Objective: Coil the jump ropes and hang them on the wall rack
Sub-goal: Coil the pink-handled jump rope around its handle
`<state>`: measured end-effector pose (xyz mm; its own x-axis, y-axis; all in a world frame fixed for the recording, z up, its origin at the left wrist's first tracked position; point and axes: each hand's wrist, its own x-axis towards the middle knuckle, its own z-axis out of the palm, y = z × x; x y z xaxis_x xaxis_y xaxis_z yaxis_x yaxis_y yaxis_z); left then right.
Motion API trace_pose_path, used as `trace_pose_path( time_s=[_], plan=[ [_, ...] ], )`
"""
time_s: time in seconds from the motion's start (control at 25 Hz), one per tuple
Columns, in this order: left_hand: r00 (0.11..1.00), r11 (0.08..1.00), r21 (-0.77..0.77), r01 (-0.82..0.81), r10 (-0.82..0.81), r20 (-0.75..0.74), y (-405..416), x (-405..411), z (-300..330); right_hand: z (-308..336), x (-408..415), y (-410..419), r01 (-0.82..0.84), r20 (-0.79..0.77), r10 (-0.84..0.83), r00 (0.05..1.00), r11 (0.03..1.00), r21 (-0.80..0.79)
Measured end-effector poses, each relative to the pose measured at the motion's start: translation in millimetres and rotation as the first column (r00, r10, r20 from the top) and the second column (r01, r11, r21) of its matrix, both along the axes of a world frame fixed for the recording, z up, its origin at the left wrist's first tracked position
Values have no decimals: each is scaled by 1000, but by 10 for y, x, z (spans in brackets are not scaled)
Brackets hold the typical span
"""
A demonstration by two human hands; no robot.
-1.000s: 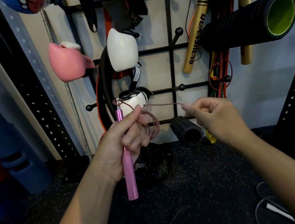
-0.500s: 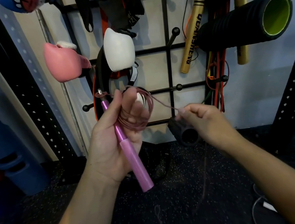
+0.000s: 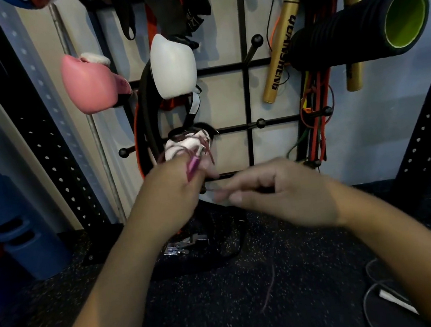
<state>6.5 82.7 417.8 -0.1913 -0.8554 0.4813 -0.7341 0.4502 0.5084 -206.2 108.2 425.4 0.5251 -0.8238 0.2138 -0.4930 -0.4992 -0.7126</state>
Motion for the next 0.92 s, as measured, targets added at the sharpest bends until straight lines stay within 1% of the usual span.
trace_pose_path(
  time_s=[0.04,0.08,0.12,0.16,0.2,0.28,0.32,0.4,0.48,0.56,0.64,0.68,0.72,0.8,0.88,0.92],
  plan=[
    [998,994,94,61,-60,-21,6,-6,-20,88,-24,12,43,36,-41,999,997,-60],
    [978,968,186,167,-139,-153,31,-26,-29,142,-55,5,127,107,-112,988,981,-144],
    [928,931,235,280,-199,-316,81,-60,-10,164,-81,-12,228,201,-186,962,951,-210],
    [876,898,247,364,-240,-419,112,-85,24,164,-98,-34,320,293,-246,924,917,-240],
    [846,875,242,419,-279,-455,128,-111,64,157,-107,-50,394,360,-293,886,885,-249],
    [817,841,222,493,-360,-451,171,-161,165,165,-104,-62,463,429,-333,840,852,-244],
    [803,830,207,517,-388,-453,181,-180,211,210,-108,-41,451,452,-313,836,860,-239],
    [786,828,181,531,-401,-471,206,-216,269,350,-142,9,377,488,-218,845,891,-254],
    [758,818,154,554,-420,-499,268,-274,318,450,-193,32,350,532,-151,833,889,-295],
    [722,800,131,586,-442,-532,294,-310,345,475,-217,-6,418,609,-159,777,854,-310],
    [681,779,115,617,-454,-575,294,-312,383,437,-219,-74,498,680,-212,702,829,-256],
    [647,760,109,640,-458,-609,296,-310,399,406,-217,-105,495,691,-226,686,842,-216],
    [594,731,95,676,-463,-657,297,-303,407,376,-200,-128,469,692,-229,685,866,-177],
    [447,672,29,740,-460,-767,295,-304,420,323,-175,-179,428,656,-233,718,891,-152],
    [316,655,-59,753,-439,-841,267,-304,420,280,-156,-229,439,593,-259,762,880,-180],
    [278,666,-97,740,-434,-857,253,-311,423,268,-151,-252,435,573,-271,774,884,-170]
  ],
)
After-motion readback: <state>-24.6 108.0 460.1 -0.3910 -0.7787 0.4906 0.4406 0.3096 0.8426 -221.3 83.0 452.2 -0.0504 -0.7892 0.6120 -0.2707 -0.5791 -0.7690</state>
